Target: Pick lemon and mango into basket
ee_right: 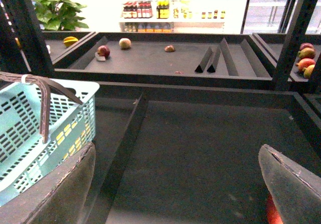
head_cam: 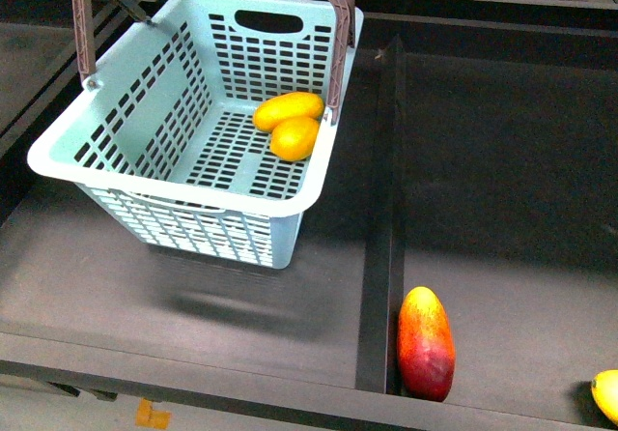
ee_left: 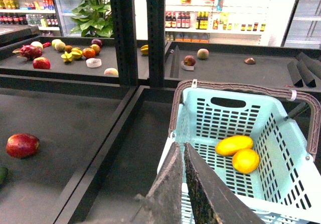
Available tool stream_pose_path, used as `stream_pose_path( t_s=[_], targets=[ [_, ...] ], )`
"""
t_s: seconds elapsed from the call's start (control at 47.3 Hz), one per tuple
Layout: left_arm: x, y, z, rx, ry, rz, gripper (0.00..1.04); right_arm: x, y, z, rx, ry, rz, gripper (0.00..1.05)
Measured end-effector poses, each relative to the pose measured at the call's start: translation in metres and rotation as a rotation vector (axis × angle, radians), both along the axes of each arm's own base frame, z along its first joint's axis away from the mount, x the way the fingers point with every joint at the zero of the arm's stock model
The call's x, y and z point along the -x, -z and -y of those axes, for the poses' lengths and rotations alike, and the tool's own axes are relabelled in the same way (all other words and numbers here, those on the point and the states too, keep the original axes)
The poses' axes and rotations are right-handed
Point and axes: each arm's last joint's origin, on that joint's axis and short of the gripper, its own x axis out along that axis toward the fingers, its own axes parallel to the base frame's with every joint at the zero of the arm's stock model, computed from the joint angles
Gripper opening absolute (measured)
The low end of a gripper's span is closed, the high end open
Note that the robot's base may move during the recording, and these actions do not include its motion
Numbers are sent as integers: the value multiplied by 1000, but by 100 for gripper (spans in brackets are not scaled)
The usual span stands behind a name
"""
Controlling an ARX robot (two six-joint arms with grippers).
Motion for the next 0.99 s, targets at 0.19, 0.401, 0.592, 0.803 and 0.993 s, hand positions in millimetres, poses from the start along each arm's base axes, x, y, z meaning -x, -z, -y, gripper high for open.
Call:
stream_pose_path(
  t_s=[0.19, 0.401, 0.592, 0.803, 0.993],
  targets=[
    [7, 4, 0, 0, 0, -32, 4, 0, 0, 0, 0, 0, 0, 96],
    [13, 3, 0, 0, 0, -5, 4, 0, 0, 0, 0, 0, 0, 96],
    [13, 3, 0, 0, 0, -6, 29, 0, 0, 0, 0, 0, 0, 96],
    [13, 3, 0, 0, 0, -6, 72, 0, 0, 0, 0, 0, 0, 96],
    [13, 3, 0, -2, 0, -6, 97, 0, 0, 0, 0, 0, 0, 96]
  ],
)
